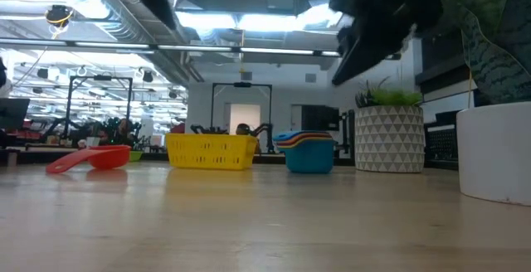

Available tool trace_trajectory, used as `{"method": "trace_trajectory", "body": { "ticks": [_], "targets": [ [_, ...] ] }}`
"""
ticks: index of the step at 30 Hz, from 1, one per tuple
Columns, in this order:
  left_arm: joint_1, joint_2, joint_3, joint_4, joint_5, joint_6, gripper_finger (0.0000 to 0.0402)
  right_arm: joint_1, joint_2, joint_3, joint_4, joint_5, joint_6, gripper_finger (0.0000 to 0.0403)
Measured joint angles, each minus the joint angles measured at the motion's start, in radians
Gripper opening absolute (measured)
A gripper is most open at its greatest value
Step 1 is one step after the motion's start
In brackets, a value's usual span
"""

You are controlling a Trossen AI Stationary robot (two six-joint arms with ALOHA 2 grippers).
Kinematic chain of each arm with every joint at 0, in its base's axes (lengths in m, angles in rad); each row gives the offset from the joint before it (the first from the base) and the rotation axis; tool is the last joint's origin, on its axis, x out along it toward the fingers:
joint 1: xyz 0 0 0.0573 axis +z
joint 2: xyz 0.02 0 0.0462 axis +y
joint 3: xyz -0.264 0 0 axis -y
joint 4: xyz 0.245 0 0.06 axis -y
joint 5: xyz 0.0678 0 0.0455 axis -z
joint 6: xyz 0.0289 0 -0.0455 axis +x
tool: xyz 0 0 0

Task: Nest measuring cups in basket
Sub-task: Stack the red measuring cup into the blue measuring cup

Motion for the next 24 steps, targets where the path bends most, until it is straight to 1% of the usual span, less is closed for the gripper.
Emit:
{"method": "trace_trajectory", "body": {
  "ticks": [4, 7, 11, 15, 16, 18, 19, 21, 24],
  "targets": [
    [0.021, -0.113, -0.118, 0.007, -0.001, -0.041, 0.0123, 0.027, -0.086, 0.0, -0.063, 0.078, 0.006, 0.0087],
    [0.052, -0.192, -0.228, 0.011, 0.0, -0.074, 0.0123, 0.043, -0.136, 0.0, -0.087, 0.112, 0.007, 0.0087],
    [0.1, -0.274, -0.371, 0.052, 0.002, -0.118, 0.0123, 0.049, -0.176, 0.0, -0.079, 0.115, 0.009, 0.0087],
    [0.141, -0.318, -0.494, 0.097, 0.007, -0.14, 0.0123, 0.049, -0.185, 0.0, -0.074, 0.118, 0.011, 0.0087],
    [0.151, -0.314, -0.508, 0.101, 0.014, -0.148, 0.0123, 0.048, -0.185, 0.0, -0.075, 0.118, 0.01, 0.0087],
    [0.166, -0.307, -0.517, 0.191, 0.048, -0.144, 0.0123, 0.049, -0.182, 0.0, -0.073, 0.117, 0.01, 0.0087],
    [0.173, -0.311, -0.521, 0.208, 0.066, -0.129, 0.0123, 0.049, -0.179, 0.0, -0.071, 0.117, 0.01, 0.0087],
    [0.188, -0.296, -0.527, 0.199, 0.093, -0.124, 0.0123, 0.049, -0.177, -0.001, -0.076, 0.117, 0.011, 0.0087],
    [0.215, -0.27, -0.526, 0.204, 0.094, -0.134, 0.0123, 0.049, -0.178, -0.001, -0.073, 0.118, 0.032, 0.0087]
  ]
}}
